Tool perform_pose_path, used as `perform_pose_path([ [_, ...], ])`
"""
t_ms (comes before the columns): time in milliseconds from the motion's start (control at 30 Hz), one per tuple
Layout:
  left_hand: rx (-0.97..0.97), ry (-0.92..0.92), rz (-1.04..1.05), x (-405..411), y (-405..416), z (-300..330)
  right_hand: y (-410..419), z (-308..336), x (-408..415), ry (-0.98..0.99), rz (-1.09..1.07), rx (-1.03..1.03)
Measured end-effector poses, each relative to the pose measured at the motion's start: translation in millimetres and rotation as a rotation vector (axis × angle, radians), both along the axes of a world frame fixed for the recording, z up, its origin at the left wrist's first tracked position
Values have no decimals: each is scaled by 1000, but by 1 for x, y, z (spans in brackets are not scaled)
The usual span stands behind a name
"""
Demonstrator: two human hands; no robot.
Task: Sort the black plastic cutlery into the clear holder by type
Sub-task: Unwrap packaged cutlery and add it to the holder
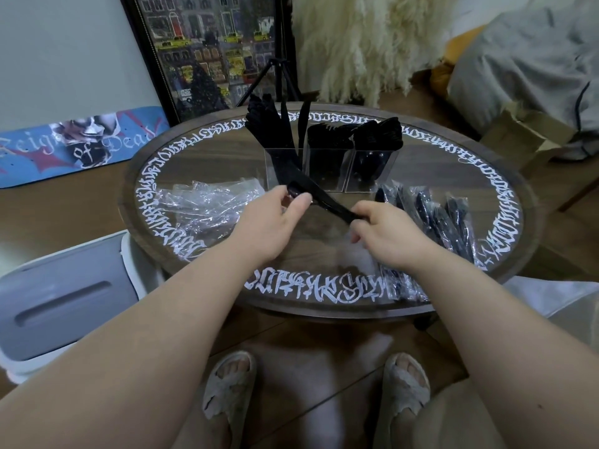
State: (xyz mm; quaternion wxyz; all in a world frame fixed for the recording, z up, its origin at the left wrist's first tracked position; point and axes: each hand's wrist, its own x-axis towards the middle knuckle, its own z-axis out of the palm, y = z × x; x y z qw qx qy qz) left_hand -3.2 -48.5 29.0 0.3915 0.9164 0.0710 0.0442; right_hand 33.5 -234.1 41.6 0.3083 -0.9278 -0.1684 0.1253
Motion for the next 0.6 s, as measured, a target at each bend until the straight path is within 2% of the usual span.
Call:
perform_pose_path([
  [133, -198, -28, 79, 3, -13, 6, 4, -3, -5, -48, 178, -158],
  [300, -180, -48, 62, 6, -15, 7, 11, -4, -5, -98, 241, -244],
  [500, -115, -52, 41, 4, -20, 11, 25, -4, -6, -136, 127, 132],
  [600, -197, -31, 65, 4, -22, 15, 29, -7, -4, -110, 88, 295],
])
